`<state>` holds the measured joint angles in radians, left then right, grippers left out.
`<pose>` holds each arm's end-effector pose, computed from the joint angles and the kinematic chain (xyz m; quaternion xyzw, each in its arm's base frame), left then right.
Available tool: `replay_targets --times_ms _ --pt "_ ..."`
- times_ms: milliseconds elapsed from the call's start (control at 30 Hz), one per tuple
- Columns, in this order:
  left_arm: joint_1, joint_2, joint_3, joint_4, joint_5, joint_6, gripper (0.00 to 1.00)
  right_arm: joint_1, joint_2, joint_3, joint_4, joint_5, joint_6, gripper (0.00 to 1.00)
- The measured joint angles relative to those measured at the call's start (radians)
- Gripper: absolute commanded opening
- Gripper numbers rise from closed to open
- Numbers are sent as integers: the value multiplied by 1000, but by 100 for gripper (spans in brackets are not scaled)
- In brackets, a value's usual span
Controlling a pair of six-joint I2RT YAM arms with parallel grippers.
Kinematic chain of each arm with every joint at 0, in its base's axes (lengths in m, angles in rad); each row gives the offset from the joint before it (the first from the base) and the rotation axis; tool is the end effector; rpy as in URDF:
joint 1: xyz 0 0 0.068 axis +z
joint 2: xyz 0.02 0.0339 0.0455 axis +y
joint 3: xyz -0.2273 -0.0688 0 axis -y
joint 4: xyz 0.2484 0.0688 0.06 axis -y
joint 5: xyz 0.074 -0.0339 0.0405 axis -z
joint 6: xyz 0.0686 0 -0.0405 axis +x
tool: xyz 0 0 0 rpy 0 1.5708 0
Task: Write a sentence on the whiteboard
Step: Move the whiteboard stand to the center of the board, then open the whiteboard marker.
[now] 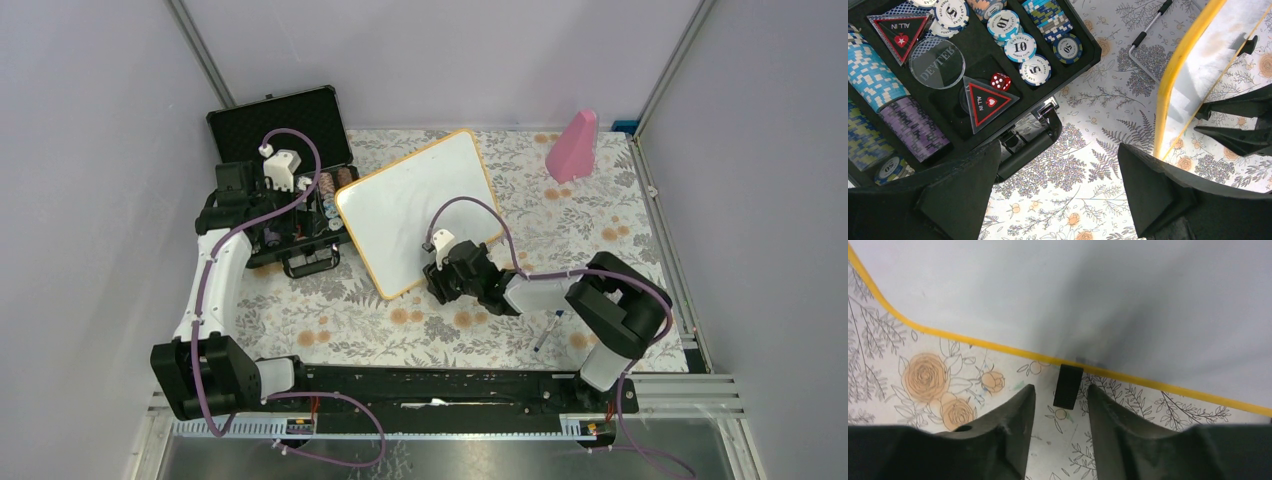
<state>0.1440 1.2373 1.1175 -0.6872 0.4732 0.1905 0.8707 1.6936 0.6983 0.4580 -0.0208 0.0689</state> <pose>0.2943 0.0111 0.2606 0.1083 0.8998 -0.1542 0.3935 0.2282 0.2731 0.0904 -0.3440 0.7984 0.2317 0.4364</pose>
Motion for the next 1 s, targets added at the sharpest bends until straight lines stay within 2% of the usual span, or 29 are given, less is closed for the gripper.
replay_targets --times_ms 67,100,167,333,467,667,700,767,900,1000 --pt "0 0 0 0 1 0 99 7 -13 -7 -15 -2 -4 75" --pt "0 0 0 0 1 0 99 11 -21 -11 -26 -4 -2 79" --pt "0 0 0 0 1 0 99 17 -38 -13 -51 -8 -2 80" --pt "0 0 0 -2 1 0 99 19 -99 -13 -132 -23 0 94" --pt "0 -1 8 -16 -5 -5 99 20 -167 -11 -224 -53 -10 99" --pt "0 -35 93 -30 -17 -47 99 1 -252 81 -425 -98 -40 100" --pt "0 -42 120 -30 -16 -56 99 -21 -261 119 -466 -122 -48 96" --pt "0 -49 166 -29 -13 -66 99 -84 -274 193 -540 -177 -47 92" --pt "0 -60 233 -16 3 -84 99 -279 -303 339 -688 -245 -47 91" --pt "-5 -58 237 -18 14 -89 99 -409 -347 375 -827 -262 -111 92"
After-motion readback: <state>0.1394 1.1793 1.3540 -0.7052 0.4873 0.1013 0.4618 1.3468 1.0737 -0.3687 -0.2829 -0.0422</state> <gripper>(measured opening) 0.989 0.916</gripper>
